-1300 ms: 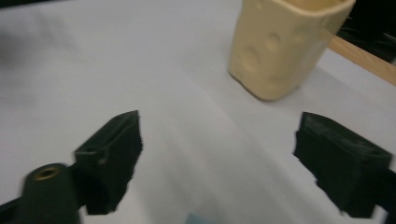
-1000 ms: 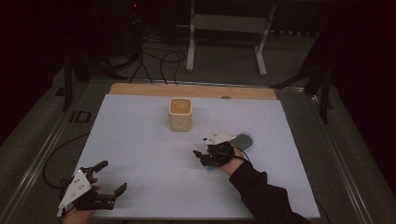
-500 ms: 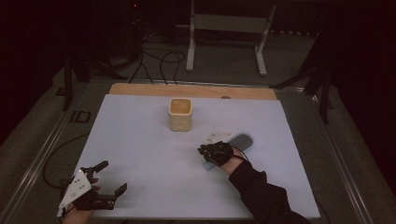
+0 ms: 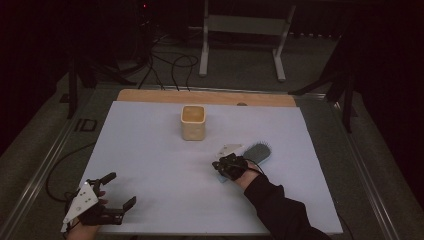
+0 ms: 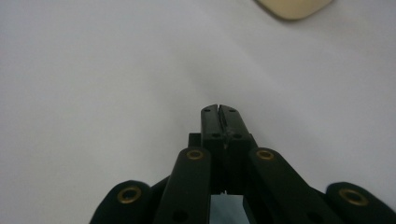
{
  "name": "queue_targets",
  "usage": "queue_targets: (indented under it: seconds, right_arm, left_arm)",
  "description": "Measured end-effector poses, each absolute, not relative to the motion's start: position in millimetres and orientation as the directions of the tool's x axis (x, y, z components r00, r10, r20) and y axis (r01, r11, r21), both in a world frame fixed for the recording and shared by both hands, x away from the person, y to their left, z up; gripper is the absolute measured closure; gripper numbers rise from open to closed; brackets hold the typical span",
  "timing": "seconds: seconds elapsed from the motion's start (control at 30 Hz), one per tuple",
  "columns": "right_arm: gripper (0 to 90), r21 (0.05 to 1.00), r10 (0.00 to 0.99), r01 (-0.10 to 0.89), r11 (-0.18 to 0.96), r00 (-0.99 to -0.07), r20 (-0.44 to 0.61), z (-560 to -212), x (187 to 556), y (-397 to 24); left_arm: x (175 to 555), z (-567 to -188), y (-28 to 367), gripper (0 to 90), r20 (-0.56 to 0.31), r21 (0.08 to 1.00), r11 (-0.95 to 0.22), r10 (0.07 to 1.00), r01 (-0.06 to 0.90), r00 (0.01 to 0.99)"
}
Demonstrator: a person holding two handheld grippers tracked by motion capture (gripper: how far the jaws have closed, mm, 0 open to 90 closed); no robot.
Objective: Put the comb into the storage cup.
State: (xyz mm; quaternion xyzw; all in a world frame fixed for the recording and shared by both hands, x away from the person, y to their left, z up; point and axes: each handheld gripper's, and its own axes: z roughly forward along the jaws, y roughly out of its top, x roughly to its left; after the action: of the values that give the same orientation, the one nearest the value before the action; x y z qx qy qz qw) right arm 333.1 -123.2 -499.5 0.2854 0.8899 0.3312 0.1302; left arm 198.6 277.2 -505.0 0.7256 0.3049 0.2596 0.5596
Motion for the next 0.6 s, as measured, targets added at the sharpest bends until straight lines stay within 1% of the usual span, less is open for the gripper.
queue_targets:
  seconds: [0.3, 0.6]
  right_arm:
    - [90.0, 0.653, 0.597, 0.441, 0.616, -0.802, -0.021, -503.3, 324.4, -131.6]
    - [90.0, 0.635, 0.589, 0.441, 0.635, -0.808, -0.027, -502.0, 312.7, -139.6]
  left_arm:
    - [198.6, -505.0, 277.1, 0.0, 0.034, 0.971, -0.186, 0.733, 0.153, 0.679]
    - [198.5, -504.8, 277.0, 0.0, 0.035, 0.97, -0.188, 0.734, 0.153, 0.678]
